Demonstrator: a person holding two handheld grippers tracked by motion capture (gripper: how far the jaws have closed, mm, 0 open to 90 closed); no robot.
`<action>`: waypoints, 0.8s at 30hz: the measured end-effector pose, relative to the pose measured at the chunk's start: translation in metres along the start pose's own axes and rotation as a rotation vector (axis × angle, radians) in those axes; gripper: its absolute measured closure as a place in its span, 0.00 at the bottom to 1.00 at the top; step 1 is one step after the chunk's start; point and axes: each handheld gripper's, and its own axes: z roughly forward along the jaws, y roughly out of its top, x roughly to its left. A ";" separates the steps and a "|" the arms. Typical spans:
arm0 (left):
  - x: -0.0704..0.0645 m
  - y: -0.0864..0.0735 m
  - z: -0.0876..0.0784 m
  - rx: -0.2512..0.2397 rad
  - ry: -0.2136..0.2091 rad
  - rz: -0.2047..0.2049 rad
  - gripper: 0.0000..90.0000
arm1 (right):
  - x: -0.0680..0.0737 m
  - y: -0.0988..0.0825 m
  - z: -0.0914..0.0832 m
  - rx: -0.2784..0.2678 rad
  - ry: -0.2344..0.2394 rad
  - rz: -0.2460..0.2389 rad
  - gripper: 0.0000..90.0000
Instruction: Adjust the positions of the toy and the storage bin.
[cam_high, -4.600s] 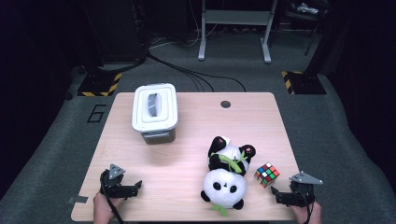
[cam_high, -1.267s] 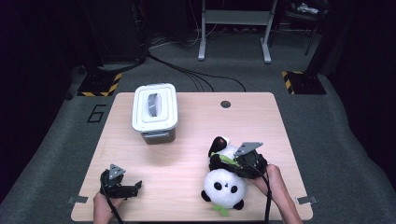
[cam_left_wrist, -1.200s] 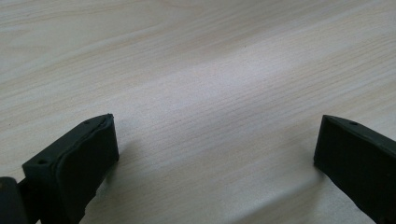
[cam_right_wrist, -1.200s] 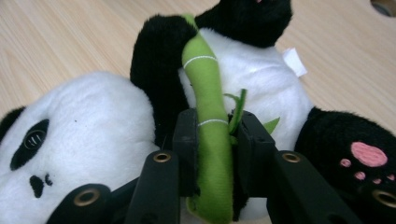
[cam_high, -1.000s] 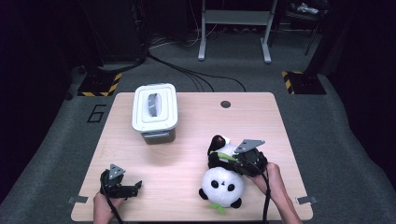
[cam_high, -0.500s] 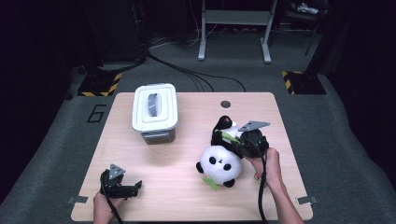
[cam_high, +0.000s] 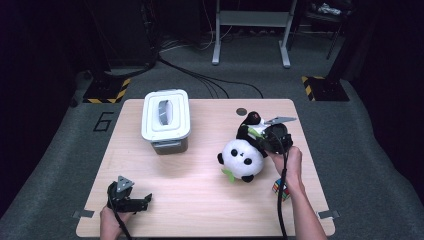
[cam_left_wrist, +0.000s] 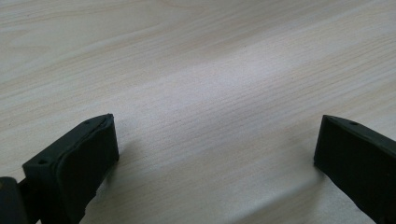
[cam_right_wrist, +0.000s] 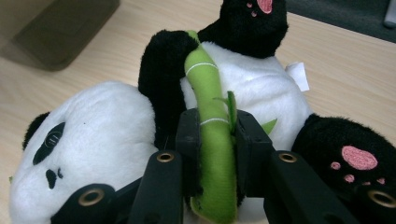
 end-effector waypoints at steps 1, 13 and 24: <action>0.000 0.000 0.000 -0.004 0.001 -0.001 0.00 | -0.002 0.001 0.000 0.001 -0.006 0.015 0.82; 0.000 0.000 0.000 -0.004 0.001 -0.001 0.00 | -0.029 0.013 0.006 -0.030 -0.074 0.130 0.82; 0.000 0.000 0.000 -0.004 0.002 0.002 0.00 | -0.047 0.016 0.028 0.006 -0.141 0.217 0.81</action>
